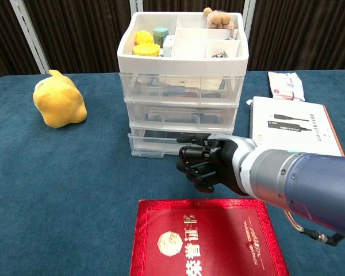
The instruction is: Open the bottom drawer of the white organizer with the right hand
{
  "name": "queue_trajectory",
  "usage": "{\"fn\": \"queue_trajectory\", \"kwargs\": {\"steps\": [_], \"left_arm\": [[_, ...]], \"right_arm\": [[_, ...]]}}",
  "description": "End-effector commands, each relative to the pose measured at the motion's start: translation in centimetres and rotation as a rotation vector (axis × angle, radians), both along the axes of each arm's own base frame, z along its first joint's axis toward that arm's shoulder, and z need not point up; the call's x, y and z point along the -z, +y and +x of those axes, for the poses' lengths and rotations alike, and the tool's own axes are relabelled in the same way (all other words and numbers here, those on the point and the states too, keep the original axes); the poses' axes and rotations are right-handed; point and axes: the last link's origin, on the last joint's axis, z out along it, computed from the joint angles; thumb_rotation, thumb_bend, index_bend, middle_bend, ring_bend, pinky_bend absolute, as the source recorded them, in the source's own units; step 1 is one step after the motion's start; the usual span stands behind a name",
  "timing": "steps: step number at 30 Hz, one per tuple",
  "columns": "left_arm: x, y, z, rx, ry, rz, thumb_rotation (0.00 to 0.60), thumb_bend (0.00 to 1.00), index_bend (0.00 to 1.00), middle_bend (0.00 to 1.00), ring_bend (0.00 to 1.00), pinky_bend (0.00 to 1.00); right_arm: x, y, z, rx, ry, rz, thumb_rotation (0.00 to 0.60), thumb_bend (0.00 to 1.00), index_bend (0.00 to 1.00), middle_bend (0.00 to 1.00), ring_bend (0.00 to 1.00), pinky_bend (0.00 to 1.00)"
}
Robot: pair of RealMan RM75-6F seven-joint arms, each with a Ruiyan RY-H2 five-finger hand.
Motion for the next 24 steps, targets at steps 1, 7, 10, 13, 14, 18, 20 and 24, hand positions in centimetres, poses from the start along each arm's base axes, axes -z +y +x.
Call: {"fn": "queue_trajectory", "kwargs": {"steps": [1, 7, 10, 13, 14, 18, 20, 24], "left_arm": [[0.0, 0.0, 0.0, -0.003, -0.003, 0.001, 0.600, 0.04, 0.00, 0.00, 0.00, 0.00], [0.0, 0.0, 0.0, -0.006, -0.006, 0.002, 0.600, 0.04, 0.00, 0.00, 0.00, 0.00], [0.0, 0.0, 0.0, -0.008, -0.006, 0.001, 0.600, 0.04, 0.00, 0.00, 0.00, 0.00], [0.0, 0.0, 0.0, -0.009, -0.007, 0.001, 0.600, 0.04, 0.00, 0.00, 0.00, 0.00], [0.0, 0.0, 0.0, -0.009, -0.007, 0.001, 0.600, 0.04, 0.00, 0.00, 0.00, 0.00], [0.0, 0.0, 0.0, -0.013, -0.009, 0.000, 0.600, 0.04, 0.00, 0.00, 0.00, 0.00], [0.0, 0.0, 0.0, -0.016, -0.012, -0.002, 0.600, 0.04, 0.00, 0.00, 0.00, 0.00], [0.0, 0.0, 0.0, -0.016, -0.013, -0.004, 0.600, 0.04, 0.00, 0.00, 0.00, 0.00]], "right_arm": [[-0.5, 0.4, -0.6, -0.052, 0.071, -0.042, 0.600, 0.86, 0.09, 0.82, 0.82, 0.90], [-0.5, -0.5, -1.9, -0.240, 0.334, -0.168, 0.600, 0.86, 0.15, 0.82, 0.82, 0.90], [-0.3, -0.8, -2.4, -0.296, 0.436, -0.205, 0.600, 0.86, 0.15, 0.82, 0.82, 0.90], [0.0, -1.1, -2.8, -0.318, 0.499, -0.214, 0.600, 0.86, 0.15, 0.82, 0.82, 0.90], [0.1, -1.3, -2.9, -0.320, 0.510, -0.215, 0.600, 0.86, 0.15, 0.82, 0.82, 0.90], [0.3, -1.7, -3.3, -0.327, 0.554, -0.218, 0.600, 0.86, 0.15, 0.82, 0.82, 0.90], [0.4, -1.8, -3.6, -0.331, 0.574, -0.211, 0.600, 0.86, 0.15, 0.82, 0.82, 0.90], [0.5, -1.9, -4.0, -0.340, 0.614, -0.198, 0.600, 0.86, 0.25, 0.83, 0.83, 0.90]]}}
